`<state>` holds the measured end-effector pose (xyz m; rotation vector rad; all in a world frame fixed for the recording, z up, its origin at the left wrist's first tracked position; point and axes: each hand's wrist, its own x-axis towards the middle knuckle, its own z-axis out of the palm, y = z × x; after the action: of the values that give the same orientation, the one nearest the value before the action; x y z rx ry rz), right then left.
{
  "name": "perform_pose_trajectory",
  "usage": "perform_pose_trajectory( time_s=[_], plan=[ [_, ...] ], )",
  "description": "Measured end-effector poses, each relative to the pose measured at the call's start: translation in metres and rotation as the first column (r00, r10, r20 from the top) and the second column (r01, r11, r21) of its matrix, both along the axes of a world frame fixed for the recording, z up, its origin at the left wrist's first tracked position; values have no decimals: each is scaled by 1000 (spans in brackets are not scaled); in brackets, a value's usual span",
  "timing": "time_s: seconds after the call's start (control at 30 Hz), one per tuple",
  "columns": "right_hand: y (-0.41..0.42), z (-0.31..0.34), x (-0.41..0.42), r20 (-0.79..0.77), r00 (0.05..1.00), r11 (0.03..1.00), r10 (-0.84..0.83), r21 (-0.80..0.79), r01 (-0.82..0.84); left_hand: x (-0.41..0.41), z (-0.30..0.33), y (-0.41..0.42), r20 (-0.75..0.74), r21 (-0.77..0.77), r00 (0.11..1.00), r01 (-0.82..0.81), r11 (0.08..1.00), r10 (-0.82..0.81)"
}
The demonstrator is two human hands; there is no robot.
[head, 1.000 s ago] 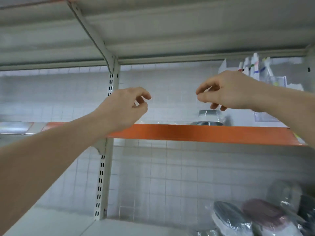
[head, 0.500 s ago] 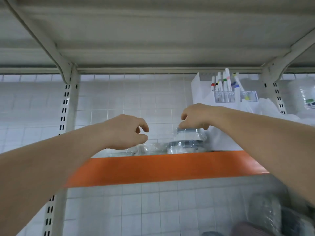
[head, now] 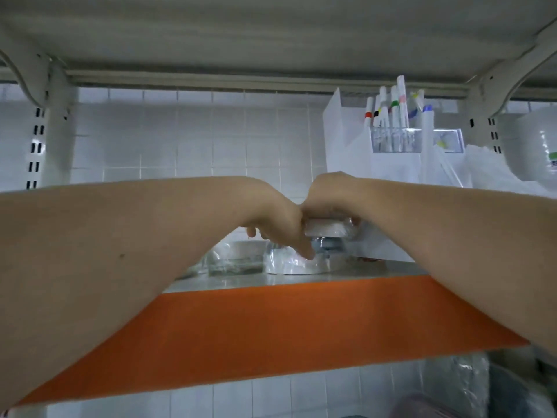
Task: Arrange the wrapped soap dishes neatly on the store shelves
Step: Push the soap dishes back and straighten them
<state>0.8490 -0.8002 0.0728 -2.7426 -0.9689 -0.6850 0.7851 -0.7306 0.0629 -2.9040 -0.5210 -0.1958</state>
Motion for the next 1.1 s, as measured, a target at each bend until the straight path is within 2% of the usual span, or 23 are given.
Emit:
perform_pose_trajectory(
  time_s=[0.17, 0.33, 0.4, 0.53, 0.67, 0.73, 0.87, 1.0, 1.1],
  plan=[
    [-18, 5, 1, 23, 998, 989, 63, 133, -65, 19, 3, -3, -36, -29, 996, -81, 996, 80],
    [-13, -7, -5, -167, 977, 991, 131, 40, -126, 27, -11, 3, 1, 5, 993, -118, 993, 118],
    [-10, -7, -4, -209, 966, 988, 153, 67, -142, 25, -15, 2, 22, 7, 994, -107, 994, 106],
    [-13, -4, -3, -90, 986, 983, 142, 129, -130, 15, -15, -5, 42, -3, 998, -43, 999, 44],
    [-13, -1, -2, 20, 999, 979, 46, 196, -49, 1, -6, -7, 21, -55, 997, -74, 996, 75],
    [-11, -1, -3, -42, 997, 971, 68, 232, -57, -9, 0, -6, 2, -93, 994, -105, 990, 106],
    [-6, -6, -4, -354, 928, 975, 113, 218, -36, -18, 4, 5, -2, -242, 995, -93, 966, 95],
    [-6, -4, 1, -420, 903, 971, 92, 239, 12, -18, 3, 13, 17, -287, 998, -51, 957, 58],
    [-13, -5, -2, -446, 887, 962, 118, 272, 9, -21, 4, 16, -37, -319, 998, -60, 946, 51]
  ],
)
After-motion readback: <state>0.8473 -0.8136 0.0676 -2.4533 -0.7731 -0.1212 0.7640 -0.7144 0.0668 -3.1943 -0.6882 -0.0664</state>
